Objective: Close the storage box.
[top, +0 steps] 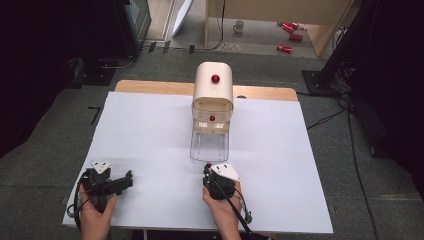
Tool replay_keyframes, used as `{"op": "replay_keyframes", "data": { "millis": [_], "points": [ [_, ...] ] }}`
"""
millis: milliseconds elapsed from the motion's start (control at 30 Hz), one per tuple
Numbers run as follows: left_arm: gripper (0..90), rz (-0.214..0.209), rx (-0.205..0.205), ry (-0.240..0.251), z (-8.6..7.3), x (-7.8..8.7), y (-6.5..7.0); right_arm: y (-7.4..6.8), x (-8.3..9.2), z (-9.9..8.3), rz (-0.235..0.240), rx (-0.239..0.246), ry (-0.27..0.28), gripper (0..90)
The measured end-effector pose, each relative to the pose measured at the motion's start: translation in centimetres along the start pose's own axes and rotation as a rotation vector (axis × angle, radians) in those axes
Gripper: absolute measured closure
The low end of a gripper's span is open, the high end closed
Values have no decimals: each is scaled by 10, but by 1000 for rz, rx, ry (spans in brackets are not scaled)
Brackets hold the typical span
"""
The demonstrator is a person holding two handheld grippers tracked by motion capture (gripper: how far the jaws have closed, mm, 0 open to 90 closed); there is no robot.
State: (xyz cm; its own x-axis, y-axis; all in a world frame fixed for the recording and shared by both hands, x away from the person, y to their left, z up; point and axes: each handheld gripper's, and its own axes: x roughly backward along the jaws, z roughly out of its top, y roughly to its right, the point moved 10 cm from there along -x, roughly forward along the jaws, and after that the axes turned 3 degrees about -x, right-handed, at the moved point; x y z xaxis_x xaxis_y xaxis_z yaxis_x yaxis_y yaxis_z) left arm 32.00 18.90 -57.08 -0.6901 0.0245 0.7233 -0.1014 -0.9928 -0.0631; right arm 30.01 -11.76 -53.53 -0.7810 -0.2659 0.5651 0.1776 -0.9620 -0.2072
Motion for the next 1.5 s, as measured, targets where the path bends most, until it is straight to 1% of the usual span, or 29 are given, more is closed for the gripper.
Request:
{"op": "replay_keyframes", "data": {
  "millis": [33, 67, 167, 333, 367, 467, 600, 800, 833, 933, 1033, 1333, 1500],
  "points": [
    [0, 0, 2, 2, 0, 0, 0, 1, -4, -4, 2, -13, -13, 723],
    [0, 0, 0, 0, 0, 0, 0, 2, -5, -4, 1, -19, -10, 723],
    [0, 0, 1, 0, 0, 0, 0, 4, -9, -1, -7, -25, -5, 721],
    [0, 0, 1, 1, 0, 0, 0, 5, -16, -5, -2, -28, -29, 712],
    [0, 0, 2, 2, 0, 0, 0, 6, -18, -6, -6, -34, -33, 723],
    [0, 0, 0, 0, 0, 0, 0, 7, -18, -3, -10, -43, -26, 742],
    [0, 0, 0, 1, 0, 0, 0, 7, -18, -1, -12, -39, -22, 742],
    [0, 1, 2, 2, 0, 0, 0, 8, -15, 10, -13, -33, -1, 744],
    [0, 0, 1, 0, 0, 0, 0, 9, -15, 14, -16, -28, 4, 743],
    [0, 1, 3, 2, 0, 0, 0, 9, -15, 18, -16, -18, 8, 743],
    [0, 0, 0, 0, 0, 0, 0, 11, -18, 26, -17, -11, 9, 744],
    [0, 0, 2, 1, 0, 0, 0, 14, -27, 41, -15, -17, 13, 748],
    [0, 0, 2, 1, 0, 0, 0, 18, -34, 53, -21, -4, 15, 748]
  ]
}}
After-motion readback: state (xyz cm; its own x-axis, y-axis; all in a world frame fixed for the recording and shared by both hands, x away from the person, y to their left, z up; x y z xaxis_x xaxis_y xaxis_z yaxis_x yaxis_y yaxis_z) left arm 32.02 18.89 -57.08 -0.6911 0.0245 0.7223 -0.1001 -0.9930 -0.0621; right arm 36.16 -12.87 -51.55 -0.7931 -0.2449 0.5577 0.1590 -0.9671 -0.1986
